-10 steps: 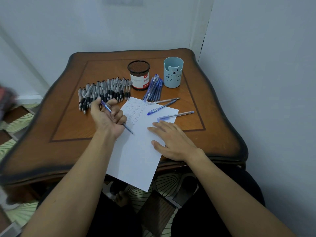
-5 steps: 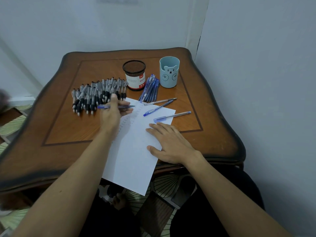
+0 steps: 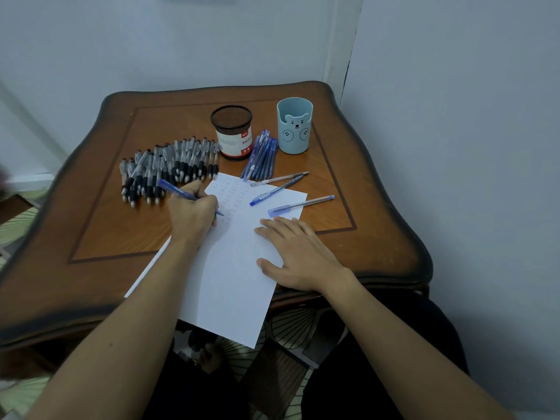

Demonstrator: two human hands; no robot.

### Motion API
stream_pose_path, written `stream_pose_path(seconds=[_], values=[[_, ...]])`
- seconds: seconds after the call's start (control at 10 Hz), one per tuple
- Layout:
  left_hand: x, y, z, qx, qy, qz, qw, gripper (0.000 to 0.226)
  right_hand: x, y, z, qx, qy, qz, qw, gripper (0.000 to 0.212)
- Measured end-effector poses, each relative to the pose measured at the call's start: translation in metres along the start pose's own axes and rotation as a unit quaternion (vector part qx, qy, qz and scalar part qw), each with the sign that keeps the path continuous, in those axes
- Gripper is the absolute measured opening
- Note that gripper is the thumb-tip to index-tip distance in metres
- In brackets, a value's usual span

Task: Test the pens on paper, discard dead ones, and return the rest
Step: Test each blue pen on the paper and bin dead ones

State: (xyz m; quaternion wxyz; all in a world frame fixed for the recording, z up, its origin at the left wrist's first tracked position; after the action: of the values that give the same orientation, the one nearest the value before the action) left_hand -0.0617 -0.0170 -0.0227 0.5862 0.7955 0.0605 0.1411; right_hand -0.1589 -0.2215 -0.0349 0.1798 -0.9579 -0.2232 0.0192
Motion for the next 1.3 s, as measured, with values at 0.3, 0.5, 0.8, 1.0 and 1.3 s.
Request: stream_pose_path(seconds=[0.3,0.5,0.8,1.0,1.3], values=[[0.004,-0.005,-0.002,0.039,0.009,0.015,0.999,0.023,0.000,0.001,0.000,0.002,0.000,0.000,1.000,0.062],[0.003,-0.001,0.002,0.064,-0.008,0.034,0.997,0.033,0.000,0.001,0.000,0.001,0.000,0.001,1.000,0.062],[0.004,-0.005,0.004,0.080,-0.021,0.040,0.996,0.013,0.000,0.001,-0.001,0.001,0.000,0.002,1.000,0.062],[0.003,-0.005,0.005,0.068,-0.030,0.059,0.995,0.014,0.000,0.001,-0.002,0.010,0.004,0.003,1.000,0.061],[-0.002,0.005,0.008,0.082,-0.047,0.091,0.991,0.036,0.000,0.000,-0.004,0.009,0.007,0.004,1.000,0.062]])
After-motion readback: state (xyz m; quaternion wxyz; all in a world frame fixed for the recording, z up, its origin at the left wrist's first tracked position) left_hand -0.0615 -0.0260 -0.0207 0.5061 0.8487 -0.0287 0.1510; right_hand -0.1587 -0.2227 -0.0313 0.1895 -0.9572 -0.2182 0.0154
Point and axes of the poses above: each hand's wrist, its own x-axis towards the middle knuckle, its own z-axis out of the palm, y = z × x, the point moved 5 cm from there along x, towards the middle knuckle
